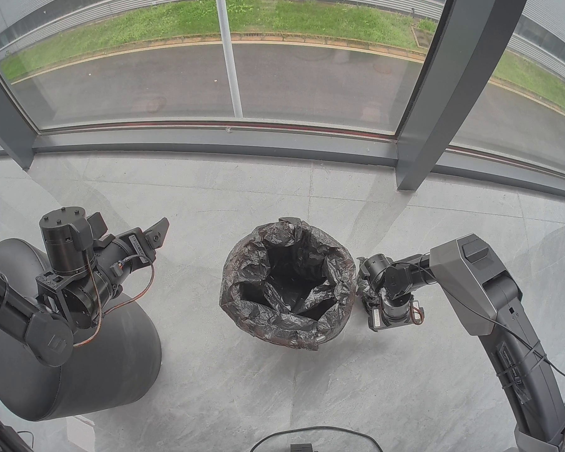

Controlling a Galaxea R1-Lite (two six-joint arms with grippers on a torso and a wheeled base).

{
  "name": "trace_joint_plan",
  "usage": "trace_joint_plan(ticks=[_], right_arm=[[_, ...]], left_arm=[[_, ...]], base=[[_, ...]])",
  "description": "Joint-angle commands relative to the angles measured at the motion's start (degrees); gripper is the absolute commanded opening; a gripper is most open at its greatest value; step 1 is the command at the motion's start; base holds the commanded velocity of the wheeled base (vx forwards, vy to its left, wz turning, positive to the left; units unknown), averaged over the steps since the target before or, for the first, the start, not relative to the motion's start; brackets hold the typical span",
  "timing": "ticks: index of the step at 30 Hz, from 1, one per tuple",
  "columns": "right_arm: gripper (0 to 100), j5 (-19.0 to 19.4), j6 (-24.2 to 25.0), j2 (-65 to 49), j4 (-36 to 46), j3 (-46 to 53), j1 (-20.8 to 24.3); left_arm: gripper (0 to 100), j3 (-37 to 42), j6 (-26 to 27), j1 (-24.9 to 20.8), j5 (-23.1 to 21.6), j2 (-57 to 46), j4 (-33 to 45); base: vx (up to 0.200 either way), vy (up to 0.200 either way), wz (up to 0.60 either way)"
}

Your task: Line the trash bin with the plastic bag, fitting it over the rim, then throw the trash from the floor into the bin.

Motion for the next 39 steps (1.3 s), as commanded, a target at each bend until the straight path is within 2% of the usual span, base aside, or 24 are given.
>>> trace_joint_plan(ticks=[1,3,7,10,11,12,14,21,24,26,27,28,29,30,33,35,39], right_arm=[[100,0.5,-0.2,0.1,6.2,0.0,0.0],[100,2.3,-1.2,1.2,8.6,0.0,0.1],[100,4.9,-7.1,-0.2,8.9,0.0,0.1],[100,8.8,-12.9,-3.6,6.4,0.0,0.1],[100,9.2,-13.5,-4.0,6.2,0.0,0.1],[100,11.3,-16.6,-5.7,5.4,0.0,0.1],[100,12.6,-20.3,-7.5,5.3,0.0,0.1],[100,13.9,-24.3,-11.0,5.2,0.0,0.1],[100,16.2,-27.2,-12.2,4.8,0.0,0.4],[100,18.6,-30.8,-12.7,4.0,0.0,0.4],[100,18.6,-30.8,-12.7,4.0,0.0,0.4],[100,20.5,-36.6,-12.7,3.6,0.0,0.2],[100,20.7,-37.6,-12.8,3.6,0.0,0.2],[100,21.1,-42.7,-12.9,3.7,0.0,0.0],[100,21.0,-50.6,-12.5,3.9,0.0,0.0],[100,20.5,-52.9,-11.9,3.7,0.0,0.4],[100,20.0,-54.0,-10.6,3.3,0.0,0.5]], left_arm=[[100,0.1,0.0,-0.1,0.0,0.6,-0.1],[100,0.2,0.0,-0.1,0.0,0.8,-0.1],[100,0.2,0.0,-0.1,0.0,1.2,-0.1],[100,0.2,0.1,-0.1,0.0,1.1,-0.1],[100,0.2,0.1,-0.1,0.0,1.1,-0.1],[100,0.2,0.1,-0.1,0.0,1.2,-0.1],[100,0.2,0.1,-0.1,0.0,1.2,-0.1],[100,0.3,0.1,-0.1,0.0,1.0,-0.1],[100,0.6,0.2,-0.1,0.0,0.7,-0.2],[100,0.8,0.3,-0.2,0.0,0.6,-0.2],[100,0.8,0.3,-0.2,0.0,0.6,-0.2],[100,0.8,0.3,-0.2,0.0,0.6,-0.3],[100,0.8,0.3,-0.2,0.0,0.6,-0.4],[100,0.8,0.3,-0.2,0.0,0.6,-1.1],[100,1.0,0.3,-0.1,-0.1,0.8,-2.7],[100,1.1,0.3,-0.1,0.0,1.0,-3.0],[100,1.1,0.3,-0.1,0.0,1.1,-3.0]], base=[[0.0,0.0,0.0],[0.0,0.0,0.0],[0.0,0.0,0.0],[0.0,0.0,0.0],[0.0,0.0,0.0],[0.0,0.0,0.0],[0.0,0.0,0.0],[0.0,0.0,0.0],[0.0,0.0,0.0],[0.0,0.0,0.0],[0.0,0.0,0.0],[0.0,0.0,0.0],[0.0,0.0,0.0],[0.0,0.0,0.0],[0.0,0.0,0.0],[0.0,0.0,0.0],[0.0,0.0,0.0]])
